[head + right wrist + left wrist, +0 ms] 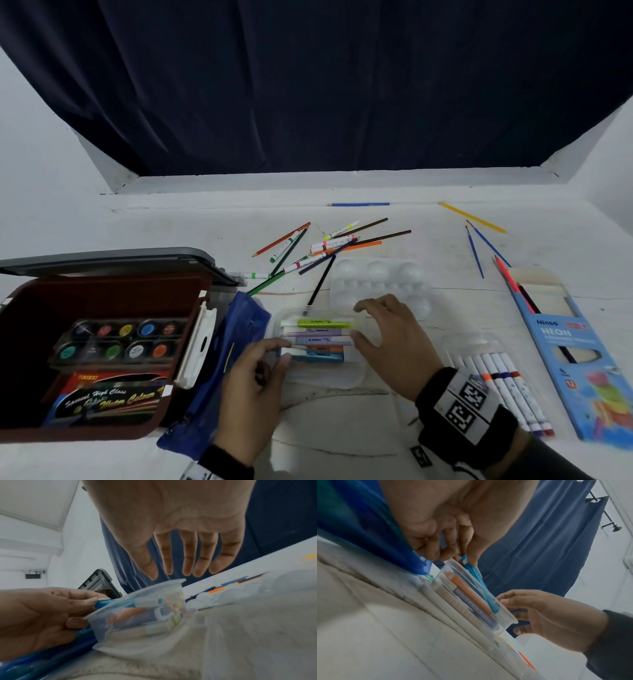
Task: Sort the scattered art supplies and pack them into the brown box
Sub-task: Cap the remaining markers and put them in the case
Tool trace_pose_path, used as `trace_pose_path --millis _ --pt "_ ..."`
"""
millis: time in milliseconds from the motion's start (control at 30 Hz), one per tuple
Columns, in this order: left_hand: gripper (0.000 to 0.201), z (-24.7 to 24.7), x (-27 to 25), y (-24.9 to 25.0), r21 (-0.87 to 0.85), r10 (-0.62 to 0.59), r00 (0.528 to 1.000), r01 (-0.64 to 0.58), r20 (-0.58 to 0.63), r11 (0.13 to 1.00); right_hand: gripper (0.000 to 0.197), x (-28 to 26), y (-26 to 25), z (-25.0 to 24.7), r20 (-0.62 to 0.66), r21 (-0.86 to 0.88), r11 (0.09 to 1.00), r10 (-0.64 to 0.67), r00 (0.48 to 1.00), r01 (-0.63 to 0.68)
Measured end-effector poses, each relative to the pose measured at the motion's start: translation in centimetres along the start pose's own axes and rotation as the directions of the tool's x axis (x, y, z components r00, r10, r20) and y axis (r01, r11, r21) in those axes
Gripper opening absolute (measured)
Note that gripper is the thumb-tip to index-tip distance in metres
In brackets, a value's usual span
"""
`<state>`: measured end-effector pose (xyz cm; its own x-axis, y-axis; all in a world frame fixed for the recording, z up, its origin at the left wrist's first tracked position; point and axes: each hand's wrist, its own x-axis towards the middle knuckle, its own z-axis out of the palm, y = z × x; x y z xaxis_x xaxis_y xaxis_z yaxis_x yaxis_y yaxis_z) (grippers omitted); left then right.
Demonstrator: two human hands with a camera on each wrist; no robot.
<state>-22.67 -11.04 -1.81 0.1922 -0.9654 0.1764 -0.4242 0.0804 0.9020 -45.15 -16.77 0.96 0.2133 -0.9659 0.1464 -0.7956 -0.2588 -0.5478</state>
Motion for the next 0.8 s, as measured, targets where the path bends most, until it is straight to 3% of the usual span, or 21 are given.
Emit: trace_pose_path --millis 100,200,367,600,667,800 --pt "0.030 0.1 0.2 0.1 0.052 0.027 0.999 -0.026 -0.023 0.998 0.047 -0.8 0.7 0.4 0.094 0.075 0.992 0.097 0.991 -0.104" --pt "0.037 0.0 0.2 0.0 0.140 0.071 0.997 -0.067 -0.026 0.988 0.052 -0.9 1.2 0.7 0.140 0.166 0.974 0.133 0.981 -0.155" --pt "0.044 0.3 0.2 0.4 0.238 0.032 0.999 -0.033 0.005 0.971 0.052 -0.7 1.1 0.5 0.222 0.281 0.927 0.188 0.957 -0.248" --pt "0.047 -0.1 0.2 0.5 0.152 -0.007 1.000 0.002 0.029 0.988 0.020 0.4 0.5 -0.5 0.299 0.526 0.761 0.252 0.920 -0.379" --pt "0.043 0.0 0.2 0.5 0.131 -0.048 0.996 0.038 0.073 0.991 0.017 0.6 0.4 -0.9 0.284 0.539 0.747 0.274 0.919 -0.389" --pt "0.053 0.1 0.6 1.2 -0.045 -0.174 0.977 0.181 0.124 0.982 0.016 0.6 0.8 -2.6 0.205 0.534 0.763 0.300 0.932 -0.364"
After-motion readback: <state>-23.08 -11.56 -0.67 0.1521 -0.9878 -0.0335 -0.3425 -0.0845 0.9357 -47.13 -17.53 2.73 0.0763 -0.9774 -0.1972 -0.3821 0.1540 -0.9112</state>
